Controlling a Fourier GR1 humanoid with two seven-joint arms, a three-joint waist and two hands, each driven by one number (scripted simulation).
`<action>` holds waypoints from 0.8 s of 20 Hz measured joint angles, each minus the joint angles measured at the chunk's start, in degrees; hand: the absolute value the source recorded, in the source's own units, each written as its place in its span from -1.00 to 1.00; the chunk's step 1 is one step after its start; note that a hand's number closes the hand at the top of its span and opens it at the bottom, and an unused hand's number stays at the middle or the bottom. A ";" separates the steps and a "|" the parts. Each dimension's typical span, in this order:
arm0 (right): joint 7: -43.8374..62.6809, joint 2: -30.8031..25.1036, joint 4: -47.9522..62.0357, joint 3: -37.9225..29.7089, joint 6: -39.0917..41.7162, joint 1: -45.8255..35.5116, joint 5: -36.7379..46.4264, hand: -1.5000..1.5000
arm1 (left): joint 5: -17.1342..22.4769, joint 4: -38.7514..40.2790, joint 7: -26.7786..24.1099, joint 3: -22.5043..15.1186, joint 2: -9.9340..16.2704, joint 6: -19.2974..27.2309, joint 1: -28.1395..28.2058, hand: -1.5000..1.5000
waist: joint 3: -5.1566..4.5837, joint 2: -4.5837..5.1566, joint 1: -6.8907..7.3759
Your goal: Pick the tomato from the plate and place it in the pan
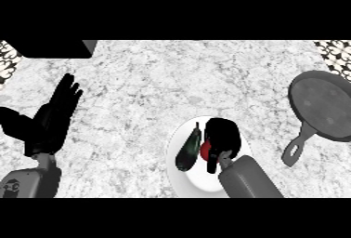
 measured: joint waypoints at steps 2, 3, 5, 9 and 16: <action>3.72 0.30 2.75 -5.97 -1.31 -4.06 -1.44 1.00 | 0.00 -0.18 -0.18 -0.25 -0.03 -0.30 0.04 0.00 | 0.14 0.43 0.60; 5.64 0.09 4.05 -9.21 -2.30 -5.93 -2.01 1.00 | -0.08 -0.02 -0.32 -0.24 -0.09 -0.24 -0.13 0.00 | 0.18 0.72 0.75; 9.55 -1.15 6.44 -15.56 -4.19 -9.86 -2.95 1.00 | -0.18 -0.13 -0.44 -0.63 -0.41 -0.24 -0.39 0.00 | 0.26 1.22 1.20; 15.30 -4.57 13.69 -22.83 -7.99 -19.16 -0.34 1.00 | -0.30 -0.29 -0.18 -1.26 -0.55 -0.57 -1.45 0.00 | 0.29 1.65 2.73; 18.56 -11.89 24.26 -22.46 -10.51 -33.62 12.29 1.00 | -0.87 0.27 0.17 -2.23 -1.37 -0.33 -2.49 0.00 | 0.22 1.41 3.35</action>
